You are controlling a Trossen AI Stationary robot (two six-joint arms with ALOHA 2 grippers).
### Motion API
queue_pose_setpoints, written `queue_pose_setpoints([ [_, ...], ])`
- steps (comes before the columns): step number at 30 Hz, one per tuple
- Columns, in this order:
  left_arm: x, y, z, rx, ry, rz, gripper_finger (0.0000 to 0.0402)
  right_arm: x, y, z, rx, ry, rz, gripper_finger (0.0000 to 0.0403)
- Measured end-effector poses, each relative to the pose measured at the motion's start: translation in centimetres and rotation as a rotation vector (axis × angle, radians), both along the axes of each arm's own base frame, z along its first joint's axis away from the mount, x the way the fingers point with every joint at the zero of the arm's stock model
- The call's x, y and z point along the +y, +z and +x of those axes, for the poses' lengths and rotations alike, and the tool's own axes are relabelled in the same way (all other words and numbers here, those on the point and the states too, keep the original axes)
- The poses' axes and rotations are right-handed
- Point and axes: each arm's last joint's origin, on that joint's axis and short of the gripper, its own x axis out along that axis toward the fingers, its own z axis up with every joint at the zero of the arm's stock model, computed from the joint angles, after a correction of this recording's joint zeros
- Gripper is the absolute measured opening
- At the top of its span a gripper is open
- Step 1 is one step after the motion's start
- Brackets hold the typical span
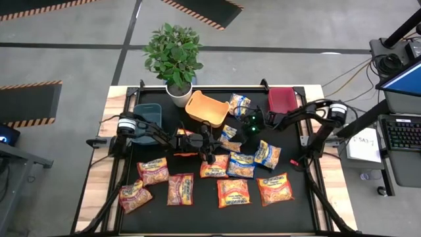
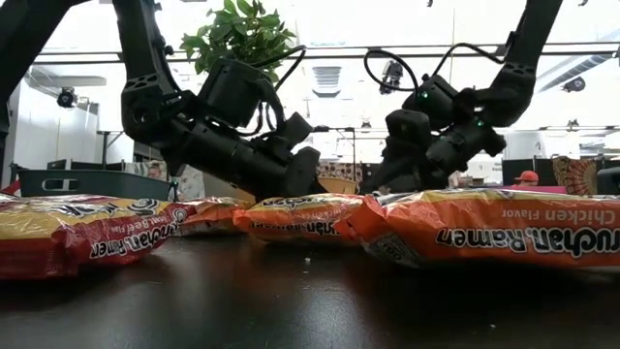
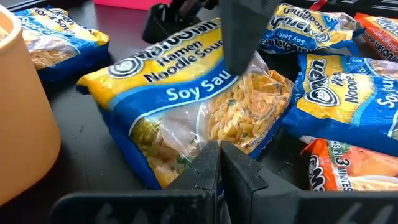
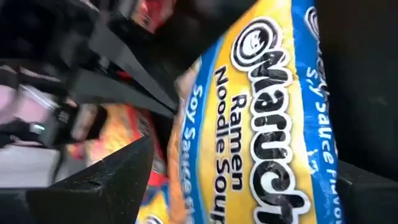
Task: Sort Maruchan noodles
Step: Put the blue noodle pack into the red bin
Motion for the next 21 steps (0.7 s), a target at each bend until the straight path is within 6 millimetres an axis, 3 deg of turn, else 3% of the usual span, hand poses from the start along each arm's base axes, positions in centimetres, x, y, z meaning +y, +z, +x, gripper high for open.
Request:
queue_pose_setpoints([
  [9, 0.0, 0.0, 0.0, -0.002, 0.0, 0.0, 0.0, -0.1, 0.3, 0.1, -0.033, 0.015, 0.006, 0.0247],
  [21, 0.0, 0.4, 0.1, -0.045, 0.003, -0.008, 0.0, 0.0, 1.3, 0.1, -0.064, 0.018, -0.01, 0.0127],
])
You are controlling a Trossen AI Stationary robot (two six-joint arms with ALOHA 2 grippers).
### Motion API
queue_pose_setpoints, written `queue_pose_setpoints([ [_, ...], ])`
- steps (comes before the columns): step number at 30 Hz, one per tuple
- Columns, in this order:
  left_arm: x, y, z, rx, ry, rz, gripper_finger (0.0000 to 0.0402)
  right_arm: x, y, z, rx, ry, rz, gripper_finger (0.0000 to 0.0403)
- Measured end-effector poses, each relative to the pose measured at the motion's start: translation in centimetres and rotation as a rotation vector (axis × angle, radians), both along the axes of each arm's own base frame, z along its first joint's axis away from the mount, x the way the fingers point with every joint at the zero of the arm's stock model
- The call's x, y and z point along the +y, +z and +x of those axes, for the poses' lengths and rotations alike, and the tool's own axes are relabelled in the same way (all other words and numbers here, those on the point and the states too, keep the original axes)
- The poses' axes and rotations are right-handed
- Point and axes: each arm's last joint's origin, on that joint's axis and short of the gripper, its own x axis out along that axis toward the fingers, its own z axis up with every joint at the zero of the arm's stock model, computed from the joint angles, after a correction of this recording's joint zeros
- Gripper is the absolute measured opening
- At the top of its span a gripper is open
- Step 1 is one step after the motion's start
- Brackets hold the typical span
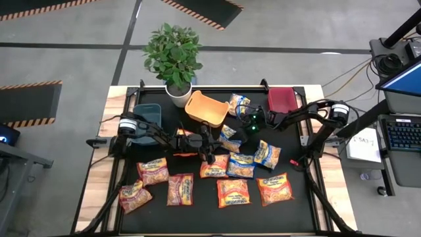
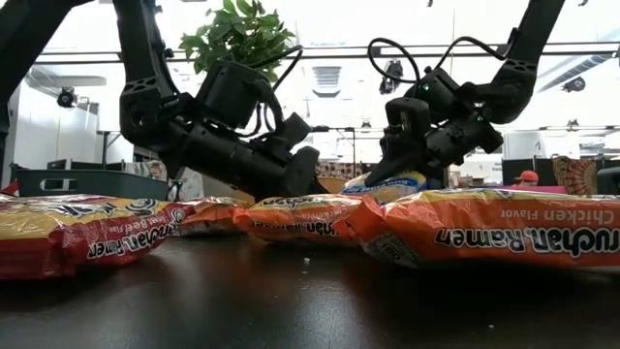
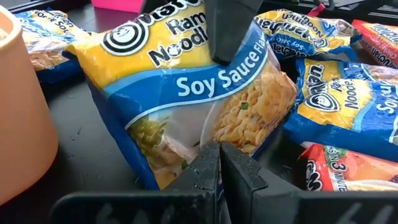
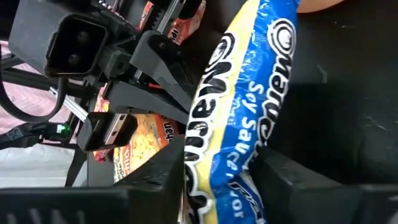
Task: Sort Maruchan noodles
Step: Put the blue noodle pack into the red bin
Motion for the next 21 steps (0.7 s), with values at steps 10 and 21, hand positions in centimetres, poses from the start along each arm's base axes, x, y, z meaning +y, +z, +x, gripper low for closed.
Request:
queue_pose_setpoints([
  [10, -0.3, 1.8, -1.0, -0.013, -0.023, 0.009, 0.0, 0.1, 1.1, -0.1, -0.045, 0.017, -0.034, 0.0057],
  [21, -0.3, 5.0, -2.5, -0.107, -0.026, 0.002, 0.0, 0.6, 4.8, -1.4, -0.123, 0.04, -0.138, 0.0017],
])
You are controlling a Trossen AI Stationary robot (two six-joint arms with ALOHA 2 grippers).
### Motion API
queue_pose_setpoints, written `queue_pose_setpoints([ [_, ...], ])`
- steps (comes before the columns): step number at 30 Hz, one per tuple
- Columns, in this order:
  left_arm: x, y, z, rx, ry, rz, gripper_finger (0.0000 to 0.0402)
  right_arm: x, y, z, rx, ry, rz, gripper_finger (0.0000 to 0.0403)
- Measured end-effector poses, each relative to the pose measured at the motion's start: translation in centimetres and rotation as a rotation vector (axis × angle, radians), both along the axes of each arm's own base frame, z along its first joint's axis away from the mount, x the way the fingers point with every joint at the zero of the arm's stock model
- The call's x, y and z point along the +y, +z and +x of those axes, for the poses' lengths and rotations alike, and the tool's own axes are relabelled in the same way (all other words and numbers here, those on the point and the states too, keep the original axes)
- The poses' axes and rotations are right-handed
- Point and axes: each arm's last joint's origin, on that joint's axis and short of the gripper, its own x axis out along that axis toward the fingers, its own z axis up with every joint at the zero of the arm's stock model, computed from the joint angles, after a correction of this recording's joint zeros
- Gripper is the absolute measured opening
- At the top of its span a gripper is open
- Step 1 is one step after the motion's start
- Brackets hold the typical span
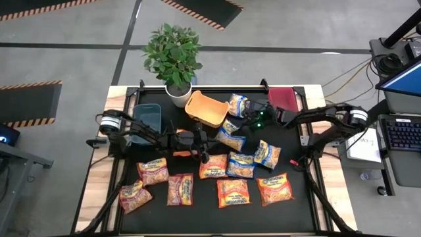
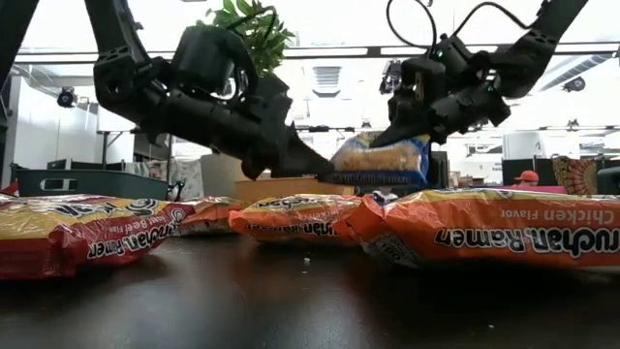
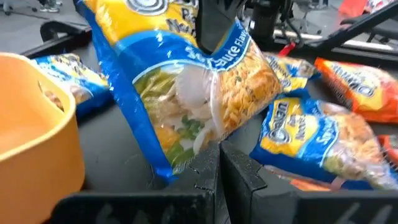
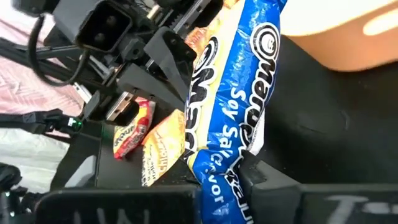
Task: Sort Maruchan noodles
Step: Put the blue noodle pack into the red bin
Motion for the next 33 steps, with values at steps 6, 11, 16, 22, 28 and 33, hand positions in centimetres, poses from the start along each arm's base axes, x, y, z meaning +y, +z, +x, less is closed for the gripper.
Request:
queue_pose_setpoints([
  [6, -0.6, 2.5, -1.0, -0.069, -0.041, 0.026, 0.0, 0.2, 2.7, -1.3, -0.037, -0.014, -0.047, 0.0014],
  [11, -1.2, 5.2, -2.4, -0.132, -0.074, 0.082, 0.0, -0.4, 6.1, -2.8, 0.056, -0.13, -0.2, 0.0014],
  [16, -1.4, 7.4, -4.3, -0.175, -0.088, 0.104, 0.0, -1.1, 9.6, -4.9, 0.417, -0.461, -0.442, 0.0013],
  [22, -1.3, 8.9, -6.2, -0.198, -0.088, 0.104, 0.0, -1.6, 12.0, -7.6, 0.833, -0.9, -0.621, 0.0013],
  [28, -1.3, 9.3, -7.7, -0.221, -0.083, 0.095, 0.0, -1.9, 9.9, -8.0, 0.948, -0.969, -0.586, 0.0013],
  [33, -1.2, 9.6, -8.4, -0.238, -0.075, 0.087, 0.0, -3.1, 7.8, -8.0, 0.961, -1.025, -0.565, 0.0013],
])
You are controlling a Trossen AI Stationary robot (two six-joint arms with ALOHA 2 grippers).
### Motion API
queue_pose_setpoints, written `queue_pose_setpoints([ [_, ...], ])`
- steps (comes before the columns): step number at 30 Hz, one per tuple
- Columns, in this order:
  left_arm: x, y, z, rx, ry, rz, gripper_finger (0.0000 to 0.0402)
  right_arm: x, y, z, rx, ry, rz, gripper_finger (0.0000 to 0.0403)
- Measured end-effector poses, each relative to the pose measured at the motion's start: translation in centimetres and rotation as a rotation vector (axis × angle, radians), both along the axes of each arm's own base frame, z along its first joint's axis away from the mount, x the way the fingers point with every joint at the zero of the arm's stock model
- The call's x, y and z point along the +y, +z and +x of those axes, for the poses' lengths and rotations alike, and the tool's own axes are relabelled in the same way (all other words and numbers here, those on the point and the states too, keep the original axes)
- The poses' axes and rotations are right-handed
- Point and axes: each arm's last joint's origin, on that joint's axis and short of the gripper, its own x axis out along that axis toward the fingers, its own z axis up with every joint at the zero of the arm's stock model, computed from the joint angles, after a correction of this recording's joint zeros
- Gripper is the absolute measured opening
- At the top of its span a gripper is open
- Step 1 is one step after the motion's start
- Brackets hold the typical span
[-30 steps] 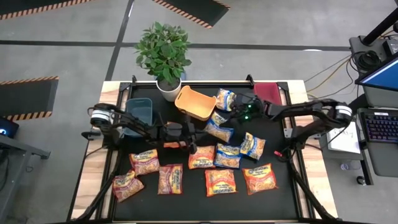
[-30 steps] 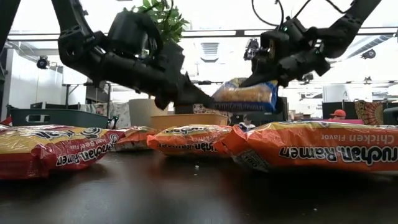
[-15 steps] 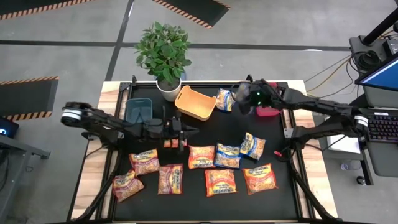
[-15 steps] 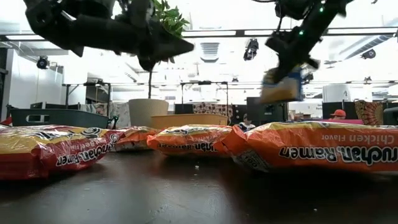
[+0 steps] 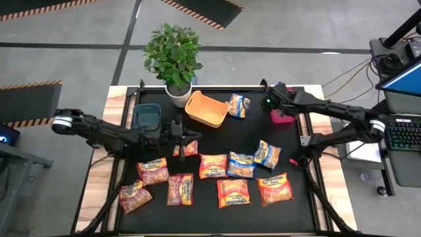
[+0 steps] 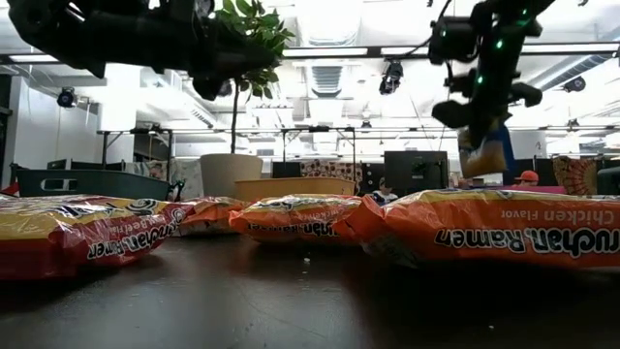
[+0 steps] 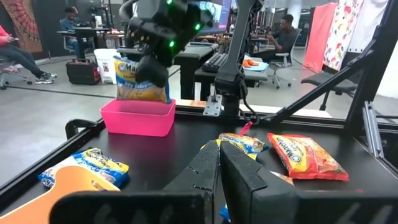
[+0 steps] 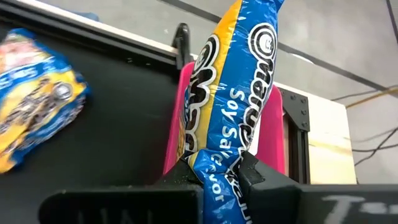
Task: Sort Maruchan noodles
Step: Put the blue noodle pack into the red bin
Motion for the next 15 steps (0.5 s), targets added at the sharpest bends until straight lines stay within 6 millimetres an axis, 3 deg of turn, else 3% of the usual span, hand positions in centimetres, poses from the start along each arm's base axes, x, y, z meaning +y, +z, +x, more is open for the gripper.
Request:
queue_pose_setpoints([
  [15, 0.0, -0.2, -0.1, 0.022, 0.003, -0.016, 0.0, -4.4, -4.1, 0.4, 0.047, -0.113, 0.022, 0.0013],
])
